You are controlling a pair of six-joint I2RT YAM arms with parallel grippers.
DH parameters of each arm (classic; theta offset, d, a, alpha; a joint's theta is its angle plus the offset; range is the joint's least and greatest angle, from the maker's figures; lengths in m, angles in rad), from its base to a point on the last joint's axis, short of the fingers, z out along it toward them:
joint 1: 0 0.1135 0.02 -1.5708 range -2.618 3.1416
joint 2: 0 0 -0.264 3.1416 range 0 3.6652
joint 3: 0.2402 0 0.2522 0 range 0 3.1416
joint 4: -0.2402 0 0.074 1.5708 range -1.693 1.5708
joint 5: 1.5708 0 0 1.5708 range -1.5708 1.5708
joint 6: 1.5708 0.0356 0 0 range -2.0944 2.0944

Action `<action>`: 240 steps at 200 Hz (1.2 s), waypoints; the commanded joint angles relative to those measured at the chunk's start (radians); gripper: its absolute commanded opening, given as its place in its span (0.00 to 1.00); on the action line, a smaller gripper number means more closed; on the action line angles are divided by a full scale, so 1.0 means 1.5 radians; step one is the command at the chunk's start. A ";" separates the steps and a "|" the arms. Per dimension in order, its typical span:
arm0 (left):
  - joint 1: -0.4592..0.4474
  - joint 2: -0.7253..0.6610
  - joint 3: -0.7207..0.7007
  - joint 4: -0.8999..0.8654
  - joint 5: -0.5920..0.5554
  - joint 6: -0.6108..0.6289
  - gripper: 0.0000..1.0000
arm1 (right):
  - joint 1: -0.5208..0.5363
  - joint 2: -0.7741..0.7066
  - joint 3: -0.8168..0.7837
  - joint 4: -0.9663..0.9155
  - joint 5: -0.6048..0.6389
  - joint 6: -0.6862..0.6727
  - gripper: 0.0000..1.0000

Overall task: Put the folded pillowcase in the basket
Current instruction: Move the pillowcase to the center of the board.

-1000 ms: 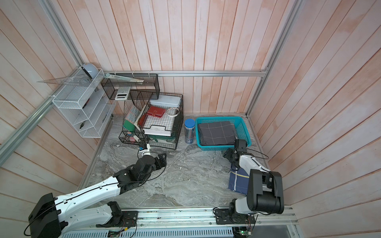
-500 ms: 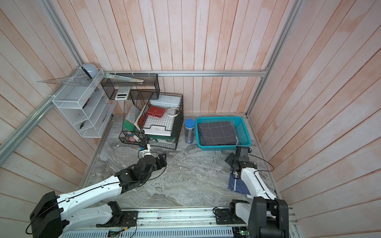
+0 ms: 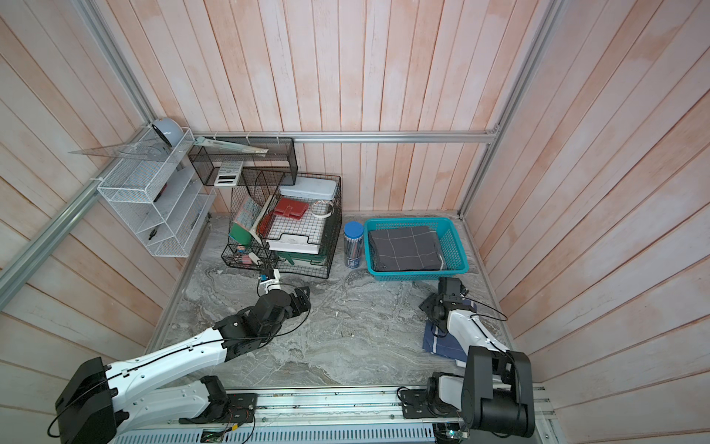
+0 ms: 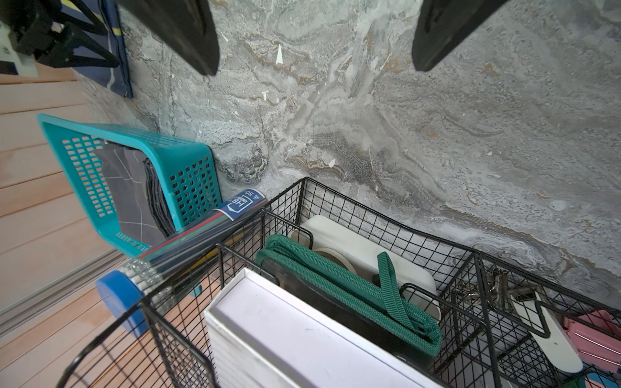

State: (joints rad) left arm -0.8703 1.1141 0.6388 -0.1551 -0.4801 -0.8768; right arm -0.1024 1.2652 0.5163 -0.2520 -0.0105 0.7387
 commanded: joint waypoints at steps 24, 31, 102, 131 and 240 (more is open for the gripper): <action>0.005 -0.016 -0.015 -0.018 -0.021 -0.001 0.95 | 0.060 0.020 -0.021 -0.018 -0.078 0.017 0.67; 0.005 -0.016 -0.016 -0.019 -0.022 -0.002 0.95 | 0.083 0.015 -0.019 -0.023 -0.072 0.021 0.67; 0.016 -0.011 -0.018 -0.039 -0.028 -0.012 0.95 | 0.400 0.012 -0.016 -0.022 0.012 0.095 0.67; 0.031 -0.011 -0.026 -0.048 -0.017 -0.026 0.96 | 0.500 0.059 0.037 -0.025 0.015 0.091 0.67; 0.000 0.263 0.206 -0.125 0.199 0.074 0.94 | 0.432 -0.112 0.021 -0.178 0.121 0.038 0.68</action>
State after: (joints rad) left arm -0.8074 1.4170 0.8085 -0.3008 -0.2657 -0.8539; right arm 0.6369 1.1812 0.6266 -0.4232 0.1246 0.8322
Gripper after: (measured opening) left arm 0.941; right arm 0.678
